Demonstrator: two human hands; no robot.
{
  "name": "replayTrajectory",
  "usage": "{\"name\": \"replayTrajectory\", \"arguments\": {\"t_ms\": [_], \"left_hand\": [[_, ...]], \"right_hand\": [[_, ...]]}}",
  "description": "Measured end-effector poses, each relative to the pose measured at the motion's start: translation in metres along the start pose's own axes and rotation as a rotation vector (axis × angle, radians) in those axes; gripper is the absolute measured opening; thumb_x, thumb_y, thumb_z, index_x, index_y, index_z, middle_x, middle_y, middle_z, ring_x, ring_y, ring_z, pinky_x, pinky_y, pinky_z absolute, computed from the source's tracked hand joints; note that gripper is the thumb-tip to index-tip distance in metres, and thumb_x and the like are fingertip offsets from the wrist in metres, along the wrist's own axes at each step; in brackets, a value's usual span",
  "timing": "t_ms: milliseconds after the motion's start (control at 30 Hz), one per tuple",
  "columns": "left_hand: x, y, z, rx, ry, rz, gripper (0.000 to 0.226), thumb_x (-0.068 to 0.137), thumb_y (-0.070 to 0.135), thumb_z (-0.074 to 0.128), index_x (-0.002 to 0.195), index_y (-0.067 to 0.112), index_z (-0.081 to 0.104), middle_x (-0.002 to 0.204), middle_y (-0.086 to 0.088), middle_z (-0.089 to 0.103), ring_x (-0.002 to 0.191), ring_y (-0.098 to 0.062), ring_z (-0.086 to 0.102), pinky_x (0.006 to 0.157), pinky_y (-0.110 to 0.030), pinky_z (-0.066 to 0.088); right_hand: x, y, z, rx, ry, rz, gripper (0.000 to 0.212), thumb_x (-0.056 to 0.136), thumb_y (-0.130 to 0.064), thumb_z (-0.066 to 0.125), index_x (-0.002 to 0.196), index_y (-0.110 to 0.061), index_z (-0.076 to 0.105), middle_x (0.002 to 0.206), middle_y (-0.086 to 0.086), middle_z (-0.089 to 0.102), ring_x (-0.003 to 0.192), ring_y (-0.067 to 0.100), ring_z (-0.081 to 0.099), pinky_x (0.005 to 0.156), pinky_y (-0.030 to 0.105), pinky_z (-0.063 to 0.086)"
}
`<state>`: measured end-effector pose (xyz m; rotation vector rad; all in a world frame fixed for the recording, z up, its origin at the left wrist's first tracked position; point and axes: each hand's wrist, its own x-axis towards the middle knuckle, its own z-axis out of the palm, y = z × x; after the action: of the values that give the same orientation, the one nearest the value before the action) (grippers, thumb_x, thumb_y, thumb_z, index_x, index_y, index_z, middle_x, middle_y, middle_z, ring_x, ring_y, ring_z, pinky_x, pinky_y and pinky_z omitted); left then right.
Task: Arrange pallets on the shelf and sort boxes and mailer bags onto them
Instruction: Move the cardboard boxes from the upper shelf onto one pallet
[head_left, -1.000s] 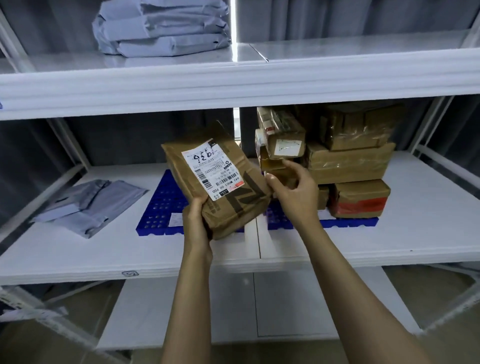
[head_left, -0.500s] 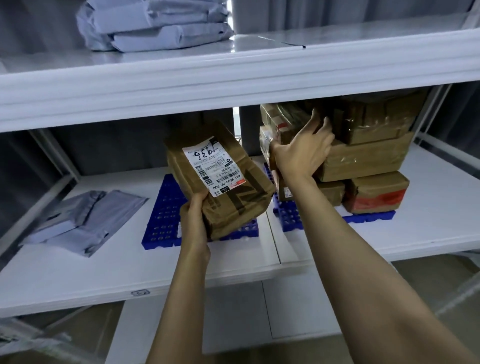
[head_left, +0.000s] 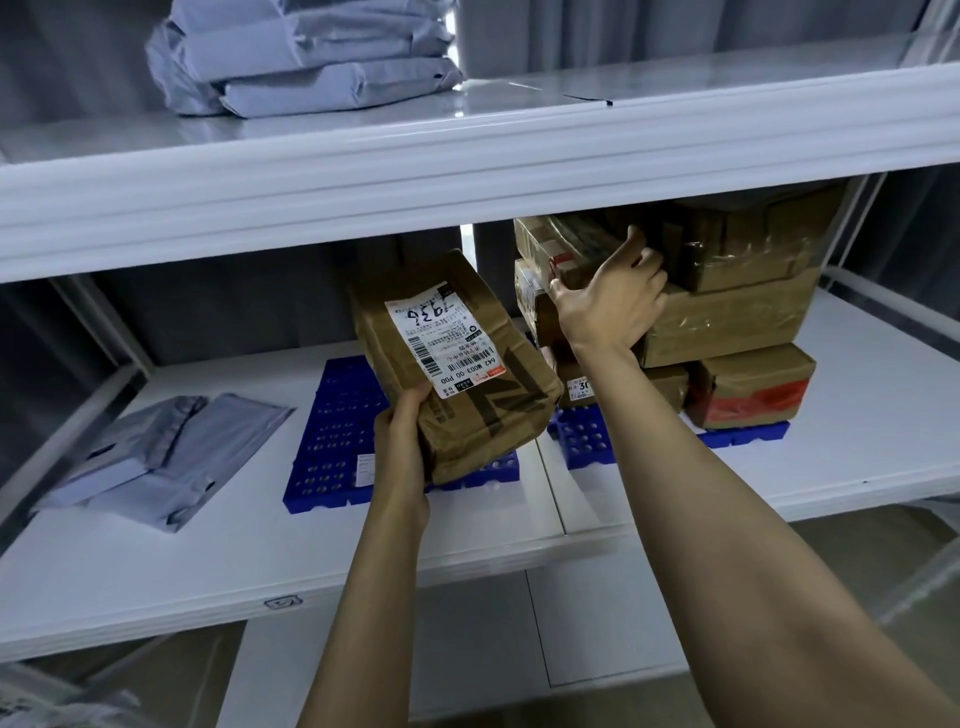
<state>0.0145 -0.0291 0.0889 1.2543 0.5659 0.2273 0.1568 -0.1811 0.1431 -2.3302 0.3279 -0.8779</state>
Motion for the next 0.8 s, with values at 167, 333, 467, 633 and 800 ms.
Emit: {"name": "replayTrajectory", "arguments": {"t_ms": [167,333,467,633,800], "left_hand": [[-0.003,-0.003,0.005,0.013,-0.017,-0.027,0.050,0.086,0.054,0.055,0.127,0.025,0.053,0.116,0.000,0.064,0.101,-0.020,0.061,0.092,-0.043,0.052],[-0.005,-0.003,0.011,0.031,-0.024,-0.054,0.051,0.087,0.054,0.054,0.129,0.026,0.051,0.117,-0.002,0.063,0.101,-0.021,0.061,0.095,-0.047,0.050],[-0.006,-0.003,0.011,0.037,-0.027,-0.034,0.048,0.088,0.053,0.053,0.128,0.026,0.052,0.113,0.000,0.064,0.099,-0.020,0.061,0.093,-0.046,0.051],[-0.009,-0.002,0.009,0.029,-0.014,-0.015,0.047,0.089,0.052,0.053,0.126,0.024,0.053,0.111,0.000,0.065,0.097,-0.019,0.062,0.090,-0.043,0.053],[-0.010,-0.001,0.007,0.025,-0.004,-0.007,0.051,0.086,0.053,0.055,0.128,0.023,0.053,0.111,-0.001,0.065,0.100,-0.020,0.062,0.091,-0.044,0.052]], "right_hand": [[0.000,0.007,-0.007,0.061,0.009,-0.011,0.089,0.068,-0.050,0.079,0.137,-0.013,0.038,0.136,0.016,0.046,0.124,0.032,0.046,0.100,0.042,0.039],[-0.001,0.010,-0.016,0.084,0.008,-0.033,0.079,0.068,-0.051,0.077,0.129,-0.014,0.043,0.132,0.014,0.049,0.119,0.030,0.049,0.096,0.040,0.042],[0.005,0.009,-0.018,0.085,0.018,-0.044,0.079,0.067,-0.052,0.079,0.126,-0.012,0.045,0.129,0.016,0.050,0.116,0.032,0.051,0.096,0.043,0.045],[0.012,0.005,-0.010,0.069,0.045,-0.076,0.079,0.065,-0.052,0.078,0.123,-0.010,0.046,0.125,0.016,0.051,0.111,0.033,0.052,0.092,0.043,0.045],[0.012,0.004,-0.003,0.047,0.054,-0.056,0.081,0.064,-0.054,0.078,0.125,-0.010,0.045,0.129,0.015,0.050,0.114,0.033,0.049,0.092,0.043,0.041]]}}
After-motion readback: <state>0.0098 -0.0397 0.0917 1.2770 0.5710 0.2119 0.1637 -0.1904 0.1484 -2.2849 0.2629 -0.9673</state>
